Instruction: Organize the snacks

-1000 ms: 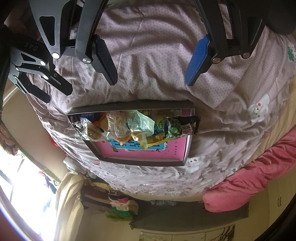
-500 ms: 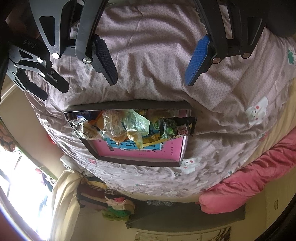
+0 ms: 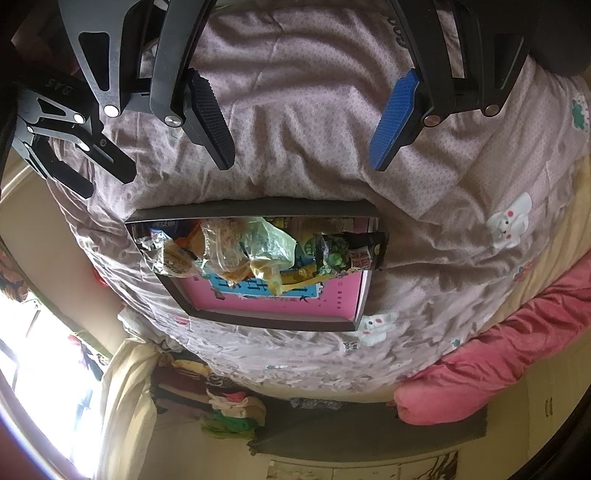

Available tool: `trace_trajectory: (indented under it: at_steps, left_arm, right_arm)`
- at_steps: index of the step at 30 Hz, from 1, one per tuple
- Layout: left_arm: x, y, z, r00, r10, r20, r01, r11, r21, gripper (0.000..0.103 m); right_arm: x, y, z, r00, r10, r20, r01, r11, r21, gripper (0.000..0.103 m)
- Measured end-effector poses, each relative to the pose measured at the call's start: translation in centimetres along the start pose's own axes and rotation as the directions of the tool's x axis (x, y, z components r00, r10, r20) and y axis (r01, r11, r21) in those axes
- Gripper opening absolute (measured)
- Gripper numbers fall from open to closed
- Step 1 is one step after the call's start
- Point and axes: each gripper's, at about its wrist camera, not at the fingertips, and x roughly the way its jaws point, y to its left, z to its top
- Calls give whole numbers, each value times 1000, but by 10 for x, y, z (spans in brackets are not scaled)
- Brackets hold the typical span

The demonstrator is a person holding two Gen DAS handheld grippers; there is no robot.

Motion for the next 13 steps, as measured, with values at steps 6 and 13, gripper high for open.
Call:
trace_trajectory:
  at_steps: [6,13]
  left_arm:
    - [6,6,1,1000,11,-8,-11,1000,-24,77]
    - [20,43,13,999,47,19,-45,994,-104,77]
  right_arm:
    - [1,0,0,1000,-1,1,1,1000,3,95]
    - [7,-14,3,1000,-11,20,11,999,31,95]
